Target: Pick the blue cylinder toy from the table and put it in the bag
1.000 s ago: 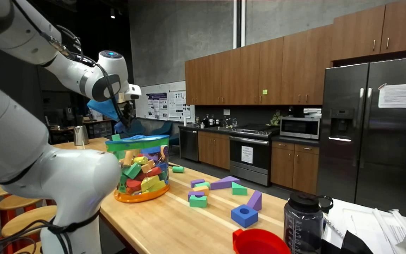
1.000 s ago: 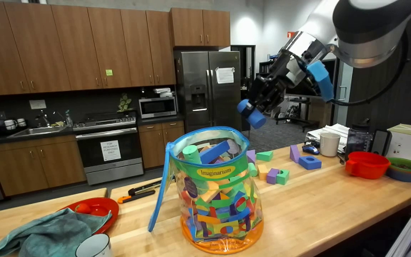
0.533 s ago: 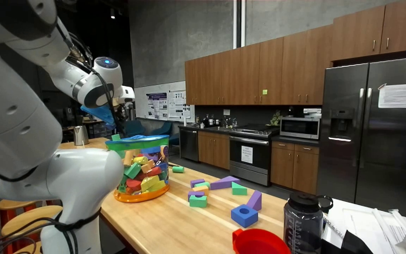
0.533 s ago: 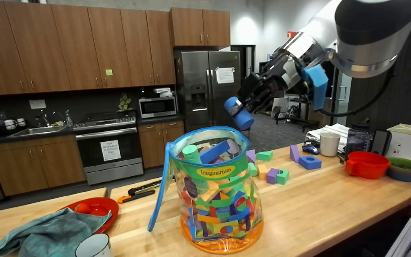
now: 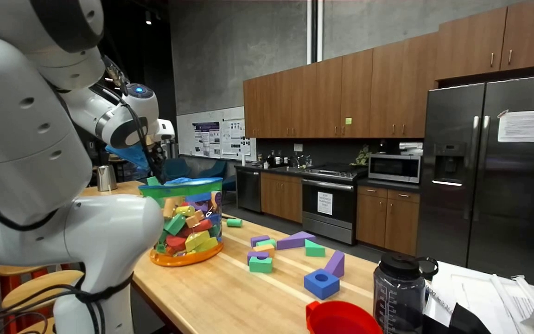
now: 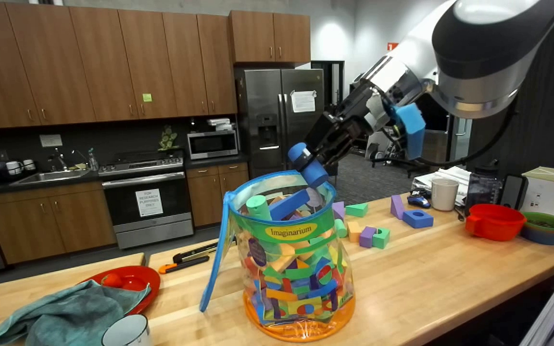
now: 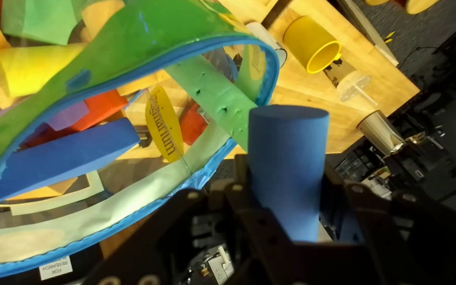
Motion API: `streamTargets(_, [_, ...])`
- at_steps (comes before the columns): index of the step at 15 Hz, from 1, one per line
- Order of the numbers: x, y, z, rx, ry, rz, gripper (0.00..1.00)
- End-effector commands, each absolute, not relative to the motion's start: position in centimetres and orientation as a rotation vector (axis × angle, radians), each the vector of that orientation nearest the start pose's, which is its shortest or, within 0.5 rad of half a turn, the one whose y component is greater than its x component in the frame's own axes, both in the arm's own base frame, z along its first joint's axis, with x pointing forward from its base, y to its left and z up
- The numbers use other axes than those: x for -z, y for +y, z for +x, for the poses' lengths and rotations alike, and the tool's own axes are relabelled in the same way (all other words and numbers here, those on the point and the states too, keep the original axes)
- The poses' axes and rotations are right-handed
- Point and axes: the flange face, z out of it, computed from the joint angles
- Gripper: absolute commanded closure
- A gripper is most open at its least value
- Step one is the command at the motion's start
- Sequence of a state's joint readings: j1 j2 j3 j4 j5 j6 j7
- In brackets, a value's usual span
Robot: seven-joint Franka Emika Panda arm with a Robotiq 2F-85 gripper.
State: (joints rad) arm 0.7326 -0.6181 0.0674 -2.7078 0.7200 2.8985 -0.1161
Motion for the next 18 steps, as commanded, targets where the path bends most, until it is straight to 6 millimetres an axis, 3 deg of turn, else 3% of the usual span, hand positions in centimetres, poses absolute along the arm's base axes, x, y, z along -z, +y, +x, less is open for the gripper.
streamTargets(1, [-50.6,25.3,31.9,0.782,-0.336,-2.359,0.84])
streamTargets(9, [-53.7,24.0,36.9,0.850,-0.235,-2.348,0.84])
streamTargets(13, [-54.2,24.0,38.7,0.872,-0.196,-2.358,0.84])
streamTargets(14, [-54.2,23.9,39.2,0.873,-0.186,-2.364,0.80])
streamTargets(15, [-54.2,23.9,39.5,0.874,-0.179,-2.367,0.34])
streamTargets(17, [-54.3,23.7,40.1,0.876,-0.167,-2.372,0.31])
streamTargets(18, [-54.2,23.6,40.3,0.875,-0.163,-2.373,0.23])
